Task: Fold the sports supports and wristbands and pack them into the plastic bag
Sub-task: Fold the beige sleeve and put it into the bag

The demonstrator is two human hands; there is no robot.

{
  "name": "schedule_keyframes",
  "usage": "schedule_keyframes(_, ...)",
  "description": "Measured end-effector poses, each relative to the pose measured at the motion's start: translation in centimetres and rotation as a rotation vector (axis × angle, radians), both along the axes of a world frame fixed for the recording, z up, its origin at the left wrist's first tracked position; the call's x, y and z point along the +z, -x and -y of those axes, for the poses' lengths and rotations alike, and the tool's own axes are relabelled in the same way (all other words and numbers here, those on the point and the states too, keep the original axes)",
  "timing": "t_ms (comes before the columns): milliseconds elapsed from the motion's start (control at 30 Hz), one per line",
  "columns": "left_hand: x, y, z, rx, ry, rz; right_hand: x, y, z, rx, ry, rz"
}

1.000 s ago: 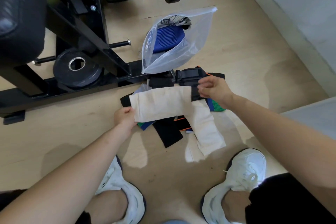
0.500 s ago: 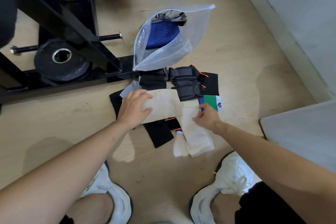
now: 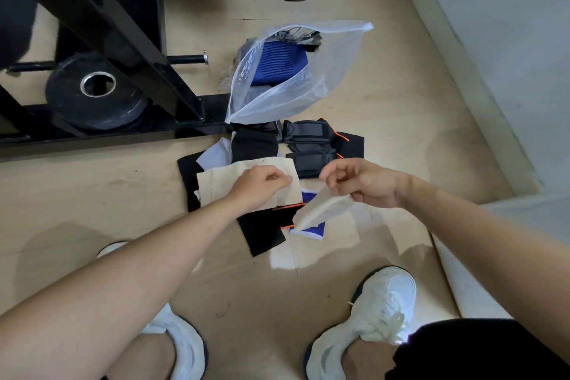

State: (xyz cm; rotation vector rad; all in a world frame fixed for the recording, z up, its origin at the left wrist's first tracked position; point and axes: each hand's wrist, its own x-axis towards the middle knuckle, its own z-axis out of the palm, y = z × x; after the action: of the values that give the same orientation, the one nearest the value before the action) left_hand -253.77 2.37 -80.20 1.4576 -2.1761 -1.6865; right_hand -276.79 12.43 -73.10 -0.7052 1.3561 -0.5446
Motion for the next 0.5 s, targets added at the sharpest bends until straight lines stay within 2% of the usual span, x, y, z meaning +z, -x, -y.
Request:
schedule_keyframes(67,1.4,1.3,-0.5,0.040,-0.242,0.117,1.1,-0.2,0.5,0.053,0.007,0.048)
schedule_keyframes(133,2.5,1.5,-1.1,-0.024,-0.492,0.236,2.2,-0.4,0.7,0.065,0.011,0.097)
schedule_keyframes(200,2.6,1.3,-1.7,-0.028,-0.651,0.162,3.0,-0.5,0.6,0.057,0.019,0.134)
schedule_keyframes(300,2.0,1.5,-1.9,0.193,-0.641,-0.138,3.3,-0.6,0.1,0.025,0.031,0.026)
schedule_keyframes(367,2.5,1.4,-1.4,0.287,-0.584,-0.246,3.1,-0.6,-0.6,-0.016,0.035,-0.119)
schedule_keyframes(500,4.9,0.4,-0.2,0.263,-0.508,-0.377,3.1,-1.7,-1.9,-0.306,0.071,-0.244)
